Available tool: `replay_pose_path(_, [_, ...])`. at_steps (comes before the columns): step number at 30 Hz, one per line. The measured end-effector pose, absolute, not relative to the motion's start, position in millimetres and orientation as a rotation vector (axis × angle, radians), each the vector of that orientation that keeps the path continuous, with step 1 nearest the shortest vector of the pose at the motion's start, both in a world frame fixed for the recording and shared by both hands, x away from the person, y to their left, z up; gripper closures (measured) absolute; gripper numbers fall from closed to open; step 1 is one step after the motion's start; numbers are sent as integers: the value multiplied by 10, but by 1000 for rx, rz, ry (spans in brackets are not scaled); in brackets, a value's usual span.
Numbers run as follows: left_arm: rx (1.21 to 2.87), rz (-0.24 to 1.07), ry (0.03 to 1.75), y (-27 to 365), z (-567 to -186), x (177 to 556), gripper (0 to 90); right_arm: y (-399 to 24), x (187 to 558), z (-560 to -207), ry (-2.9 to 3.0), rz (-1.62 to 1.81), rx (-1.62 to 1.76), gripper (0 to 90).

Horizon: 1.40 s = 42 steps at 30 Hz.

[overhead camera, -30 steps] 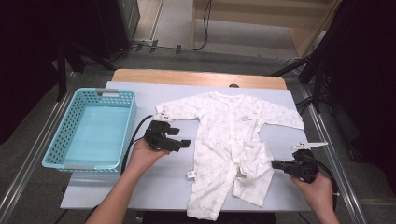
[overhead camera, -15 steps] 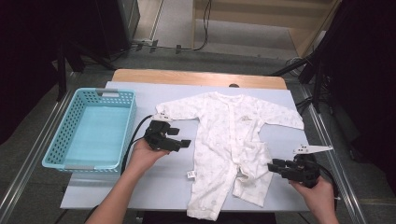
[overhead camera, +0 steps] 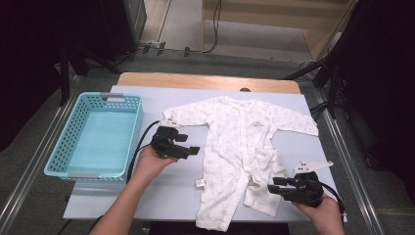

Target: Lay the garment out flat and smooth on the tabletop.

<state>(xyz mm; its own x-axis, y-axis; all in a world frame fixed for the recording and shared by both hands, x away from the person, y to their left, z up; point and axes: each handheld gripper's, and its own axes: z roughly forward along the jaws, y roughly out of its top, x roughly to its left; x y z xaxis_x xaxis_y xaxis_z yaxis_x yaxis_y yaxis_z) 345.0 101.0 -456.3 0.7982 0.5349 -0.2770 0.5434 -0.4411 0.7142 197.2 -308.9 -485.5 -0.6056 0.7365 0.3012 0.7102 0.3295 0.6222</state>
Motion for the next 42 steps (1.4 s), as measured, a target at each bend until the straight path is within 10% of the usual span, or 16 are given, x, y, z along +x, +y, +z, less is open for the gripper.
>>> replay_pose_path(42, [2130,-6,790,1006,-4559,3443,257,-2587,1710,-4924,2747,1130,1127,521])
